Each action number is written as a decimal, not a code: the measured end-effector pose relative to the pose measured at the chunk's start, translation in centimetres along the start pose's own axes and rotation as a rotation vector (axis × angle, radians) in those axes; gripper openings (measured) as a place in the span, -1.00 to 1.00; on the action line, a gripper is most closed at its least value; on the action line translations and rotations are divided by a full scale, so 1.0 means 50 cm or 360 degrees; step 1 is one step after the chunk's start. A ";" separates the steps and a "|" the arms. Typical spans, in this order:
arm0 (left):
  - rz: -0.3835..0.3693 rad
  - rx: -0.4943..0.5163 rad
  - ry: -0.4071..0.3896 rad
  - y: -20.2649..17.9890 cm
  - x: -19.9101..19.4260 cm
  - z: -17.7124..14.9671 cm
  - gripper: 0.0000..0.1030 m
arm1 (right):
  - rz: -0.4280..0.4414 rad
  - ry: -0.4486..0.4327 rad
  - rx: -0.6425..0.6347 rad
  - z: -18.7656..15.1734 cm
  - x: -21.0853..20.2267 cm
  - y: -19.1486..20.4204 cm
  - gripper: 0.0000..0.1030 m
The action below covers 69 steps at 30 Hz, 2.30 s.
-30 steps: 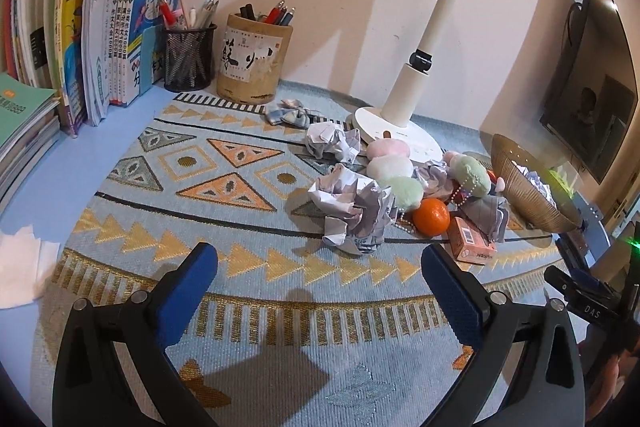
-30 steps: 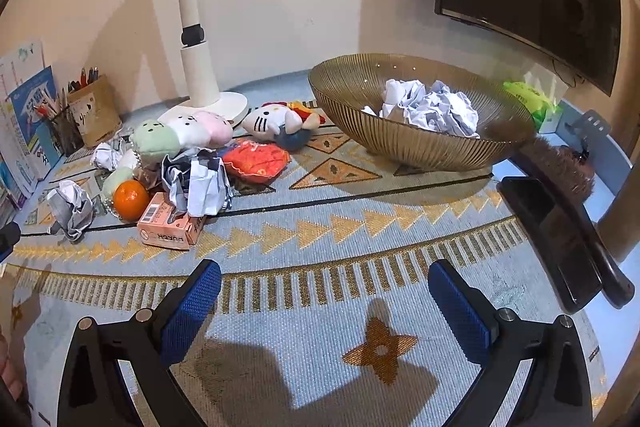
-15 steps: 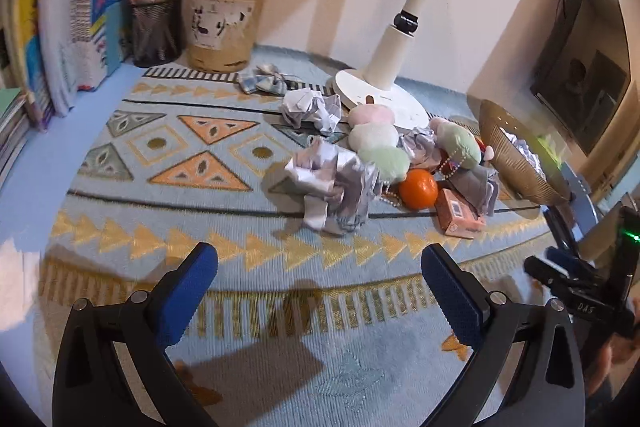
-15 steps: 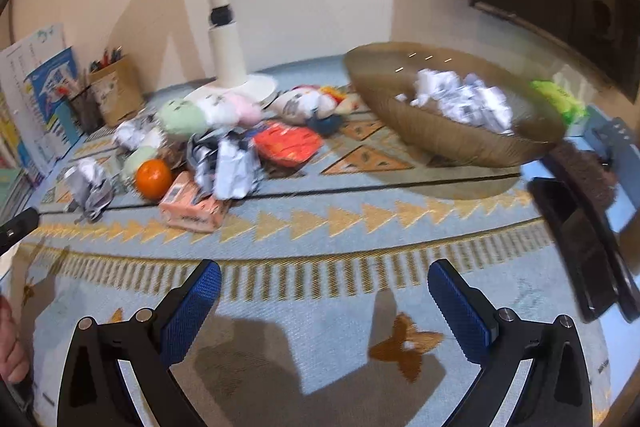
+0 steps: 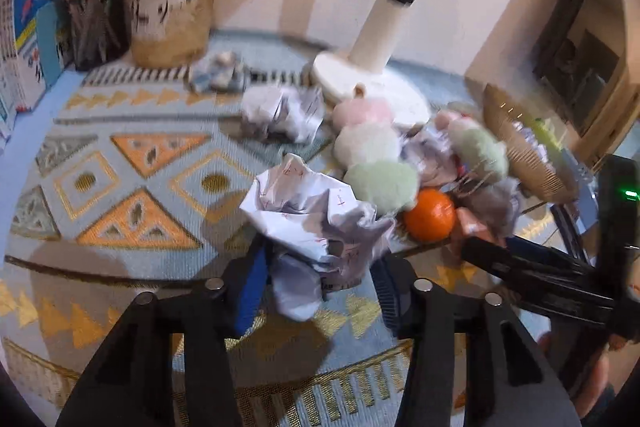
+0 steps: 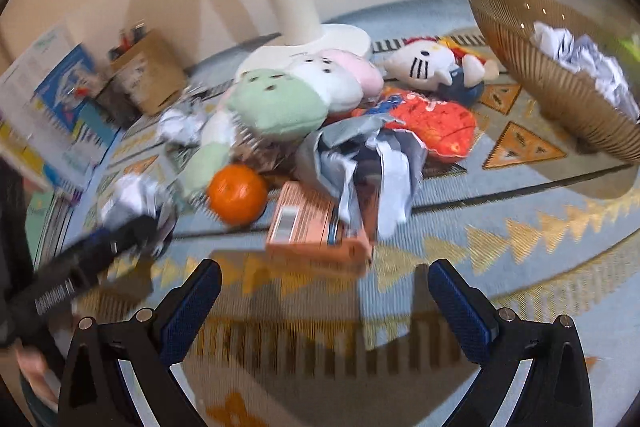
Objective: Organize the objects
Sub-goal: 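Grasp a paper ball with left gripper while right grasps the orange box, then carry both items over the woven basket and open both grippers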
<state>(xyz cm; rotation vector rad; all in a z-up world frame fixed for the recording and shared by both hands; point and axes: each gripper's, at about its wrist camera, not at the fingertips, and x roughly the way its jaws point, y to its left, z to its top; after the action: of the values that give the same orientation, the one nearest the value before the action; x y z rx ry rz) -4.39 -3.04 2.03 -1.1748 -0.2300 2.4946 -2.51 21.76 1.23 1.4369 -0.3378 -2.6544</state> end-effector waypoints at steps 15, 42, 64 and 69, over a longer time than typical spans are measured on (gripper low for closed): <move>-0.0010 0.0067 -0.0145 -0.049 -0.062 -0.029 -0.14 | -0.0015 0.0082 -0.0652 -0.128 -0.109 -0.026 0.13; -0.0046 -0.0131 -0.0129 0.002 -0.074 -0.060 -0.14 | -0.0016 0.0014 -0.0344 -0.061 -0.061 -0.041 0.35; -0.0010 0.0268 -0.0270 -0.229 -0.117 0.055 -0.14 | 0.0079 -0.0335 -0.0138 -0.103 -0.274 -0.173 -0.23; -0.0241 0.0384 -0.0167 -0.397 -0.047 0.152 -0.14 | -0.0023 -0.0586 0.0027 0.002 -0.366 -0.272 -0.23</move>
<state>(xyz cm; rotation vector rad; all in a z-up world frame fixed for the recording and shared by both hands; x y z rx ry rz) -3.68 14.33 14.52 -0.8970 -0.0409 2.3748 7.62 38.58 12.88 0.9484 -0.3803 -2.9272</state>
